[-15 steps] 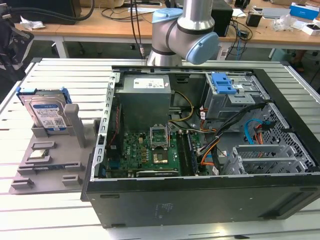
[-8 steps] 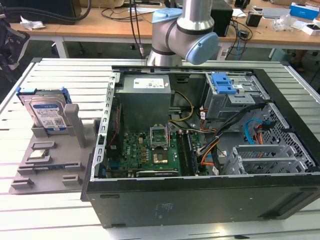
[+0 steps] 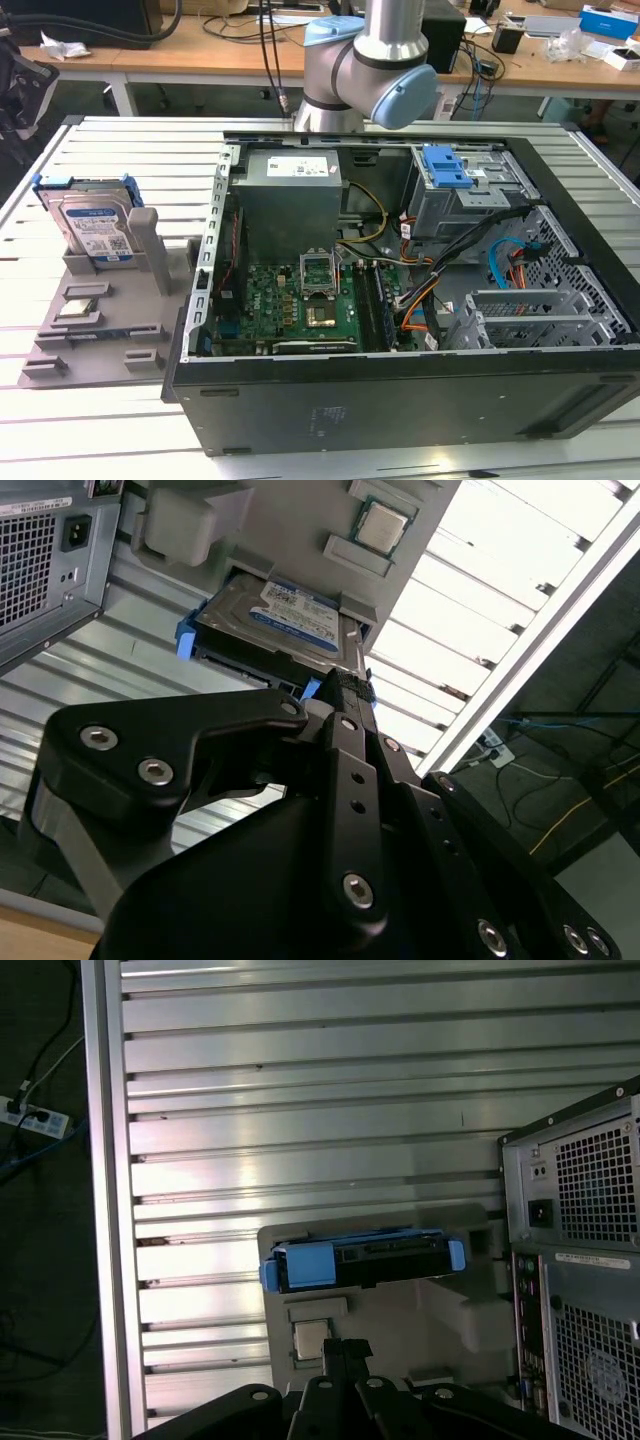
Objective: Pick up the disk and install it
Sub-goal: 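Pick up the disk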
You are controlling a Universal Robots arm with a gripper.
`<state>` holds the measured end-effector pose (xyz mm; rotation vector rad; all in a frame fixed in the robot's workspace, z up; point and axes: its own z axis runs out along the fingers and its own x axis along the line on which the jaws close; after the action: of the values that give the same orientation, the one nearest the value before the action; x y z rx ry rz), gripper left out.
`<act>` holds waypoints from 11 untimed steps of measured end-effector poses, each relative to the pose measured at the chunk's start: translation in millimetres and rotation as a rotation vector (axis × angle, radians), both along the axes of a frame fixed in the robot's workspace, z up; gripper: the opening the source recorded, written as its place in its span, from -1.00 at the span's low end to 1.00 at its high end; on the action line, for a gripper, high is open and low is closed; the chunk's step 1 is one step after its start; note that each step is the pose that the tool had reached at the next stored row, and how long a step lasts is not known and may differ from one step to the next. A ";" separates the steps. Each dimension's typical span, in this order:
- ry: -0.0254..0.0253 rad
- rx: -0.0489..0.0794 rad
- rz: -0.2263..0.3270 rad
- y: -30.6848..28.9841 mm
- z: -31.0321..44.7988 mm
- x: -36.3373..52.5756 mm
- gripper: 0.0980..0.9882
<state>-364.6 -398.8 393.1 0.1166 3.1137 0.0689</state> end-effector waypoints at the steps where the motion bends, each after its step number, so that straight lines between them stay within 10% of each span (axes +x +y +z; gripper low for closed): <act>1: 0.0000 0.000 0.000 0.0 0.0 -0.1 -0.98; 11: 0.0000 0.000 0.115 0.0 0.0 -0.2 -0.98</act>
<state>-364.7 -398.9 393.1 -0.0619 3.1177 0.0710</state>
